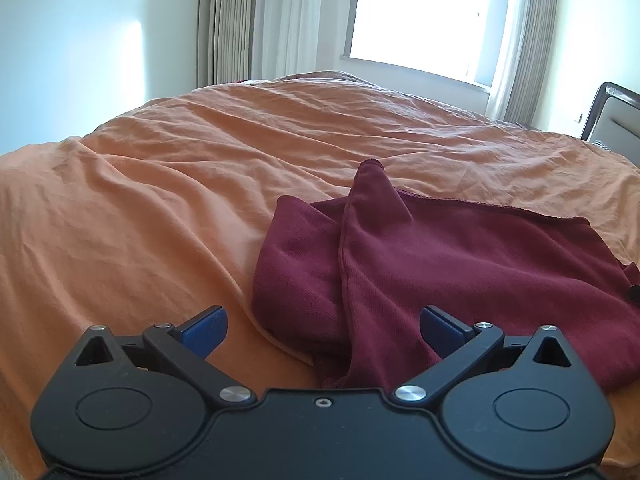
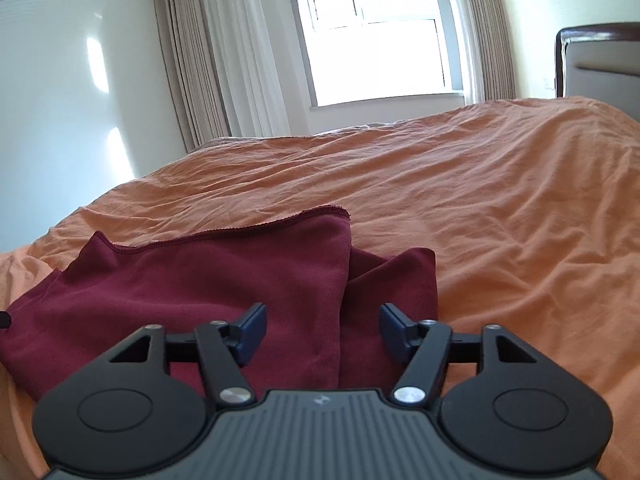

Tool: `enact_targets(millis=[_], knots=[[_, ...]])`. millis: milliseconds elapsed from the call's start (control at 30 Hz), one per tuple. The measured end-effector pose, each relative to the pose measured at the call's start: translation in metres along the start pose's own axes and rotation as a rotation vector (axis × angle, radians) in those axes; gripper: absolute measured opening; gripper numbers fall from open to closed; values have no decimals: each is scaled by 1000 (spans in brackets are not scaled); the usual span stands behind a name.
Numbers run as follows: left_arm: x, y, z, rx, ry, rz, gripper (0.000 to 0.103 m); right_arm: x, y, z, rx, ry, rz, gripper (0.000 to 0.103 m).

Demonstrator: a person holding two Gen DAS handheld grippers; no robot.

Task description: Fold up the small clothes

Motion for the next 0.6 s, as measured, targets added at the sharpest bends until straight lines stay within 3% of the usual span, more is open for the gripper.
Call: enact_targets(millis=[67,200,600], knots=[[0,0,-2,3,0,-1,102,6,3,1,-16,32,-7,90],[1,1,-2,9,4,-1,102,22,8,4,-45,75,7,102],[6,8,-7,16,35,-3,102,94,-10,12,-40,165,132,103]])
Point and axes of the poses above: each gripper's, at about its wrist camera, not at the fingertips, and y roughly against the way its jaws point, x to its left, z to its top, the point moved 1 cm from there along -y, roughly the way its jaws point, and after that the axes turned 2 degrees about z, right-handed, at the moved point
